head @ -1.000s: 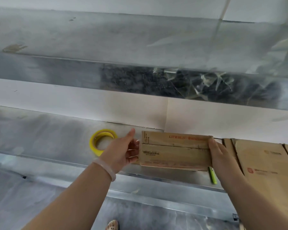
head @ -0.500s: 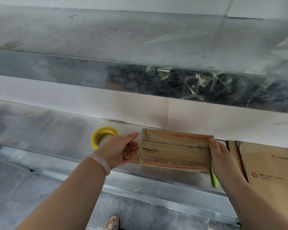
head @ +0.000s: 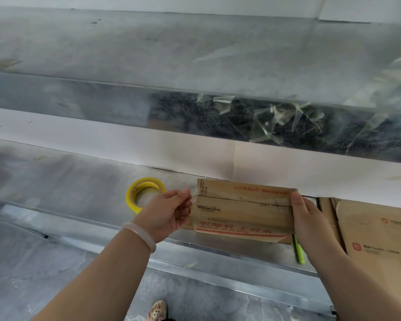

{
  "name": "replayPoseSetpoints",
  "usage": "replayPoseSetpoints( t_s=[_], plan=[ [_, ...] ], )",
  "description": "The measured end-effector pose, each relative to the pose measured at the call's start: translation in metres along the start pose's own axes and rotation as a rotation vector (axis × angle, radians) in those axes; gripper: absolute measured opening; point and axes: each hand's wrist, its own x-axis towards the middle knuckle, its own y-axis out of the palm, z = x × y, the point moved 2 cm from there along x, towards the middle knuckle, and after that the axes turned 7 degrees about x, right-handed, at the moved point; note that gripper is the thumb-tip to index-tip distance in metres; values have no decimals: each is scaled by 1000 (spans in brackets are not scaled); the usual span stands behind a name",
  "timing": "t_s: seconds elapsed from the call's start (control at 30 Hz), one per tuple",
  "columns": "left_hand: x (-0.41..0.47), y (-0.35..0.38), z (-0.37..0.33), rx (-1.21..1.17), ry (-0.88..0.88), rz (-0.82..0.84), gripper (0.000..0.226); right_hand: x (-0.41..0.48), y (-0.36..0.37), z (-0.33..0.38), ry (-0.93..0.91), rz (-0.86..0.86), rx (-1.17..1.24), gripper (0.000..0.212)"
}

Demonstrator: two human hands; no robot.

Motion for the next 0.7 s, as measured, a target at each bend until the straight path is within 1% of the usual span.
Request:
replayPoseSetpoints(
  t_s=[0.1,0.17,0.27,0.33,0.4,0.47,0.53,0.6,0.7],
  plan=[
    [6,9,14,-1,31,-65,21,1,1,0,13,-2,-11,37],
    [8,13,19,45,53,-116,23,3,2,-2,22,-6,-20,38],
    [10,18,21,108,49,-149,25,6,4,-2,26,4,-46,38],
    [9,21,20,86,34,-162,25,8,5,0,32,11,-71,40],
    [10,22,24,21,-25,-167,27,10,6,1,44,19,-74,42],
    [12,23,30,-42,-123,-150,33,9,7,1,48,22,-57,42],
    [13,23,34,-27,-164,-151,36,8,6,1,51,22,-27,45],
    [14,24,32,-29,-148,-148,33,7,6,2,71,30,6,49],
    [10,27,20,34,-46,-143,17,6,3,5,93,68,5,59]
  ],
)
